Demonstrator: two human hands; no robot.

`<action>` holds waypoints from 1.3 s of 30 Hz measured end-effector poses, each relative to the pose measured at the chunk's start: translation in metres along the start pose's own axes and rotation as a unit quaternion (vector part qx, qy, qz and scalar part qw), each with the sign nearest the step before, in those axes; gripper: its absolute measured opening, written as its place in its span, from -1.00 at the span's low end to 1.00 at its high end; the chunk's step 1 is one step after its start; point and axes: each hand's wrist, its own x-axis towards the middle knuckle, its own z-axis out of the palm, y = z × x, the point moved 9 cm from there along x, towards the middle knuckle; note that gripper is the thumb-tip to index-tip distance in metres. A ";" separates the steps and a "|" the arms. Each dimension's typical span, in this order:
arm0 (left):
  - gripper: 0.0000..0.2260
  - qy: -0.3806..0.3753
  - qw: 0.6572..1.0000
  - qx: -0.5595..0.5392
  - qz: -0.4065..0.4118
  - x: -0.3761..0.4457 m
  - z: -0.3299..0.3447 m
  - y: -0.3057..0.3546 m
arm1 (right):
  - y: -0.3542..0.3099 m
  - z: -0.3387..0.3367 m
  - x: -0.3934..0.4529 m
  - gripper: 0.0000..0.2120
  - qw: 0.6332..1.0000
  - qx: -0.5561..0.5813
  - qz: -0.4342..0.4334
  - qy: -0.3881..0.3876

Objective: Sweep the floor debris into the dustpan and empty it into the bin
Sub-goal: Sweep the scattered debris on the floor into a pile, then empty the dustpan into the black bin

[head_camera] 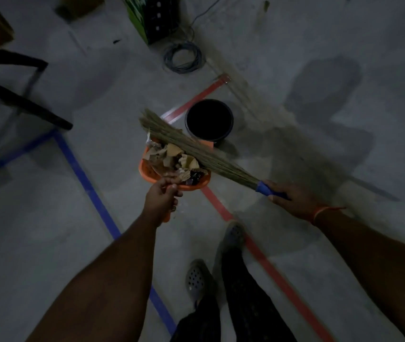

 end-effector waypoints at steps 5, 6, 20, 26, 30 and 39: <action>-0.87 -0.005 1.000 0.030 0.002 0.091 0.029 0.033 | 0.044 -0.027 0.073 -0.48 0.999 0.024 0.021 0.011; -0.87 -0.005 0.999 0.036 0.003 0.109 0.035 0.037 | 0.052 -0.031 0.088 -0.48 0.999 0.034 0.026 0.012; -0.88 0.000 0.994 0.105 -0.016 0.287 0.084 0.010 | 0.145 -0.030 0.241 -0.42 0.998 0.056 0.032 0.027; -0.84 -0.002 0.987 0.158 -0.019 0.320 0.100 0.011 | 0.166 -0.023 0.254 -0.48 0.995 0.052 0.042 0.068; -0.84 0.007 0.980 0.195 -0.029 0.330 0.108 0.013 | 0.171 -0.022 0.254 -0.48 0.995 0.037 0.047 0.080; -0.86 0.009 0.969 0.239 -0.054 0.335 0.104 0.013 | 0.184 -0.034 0.249 -0.49 0.991 0.042 0.062 0.115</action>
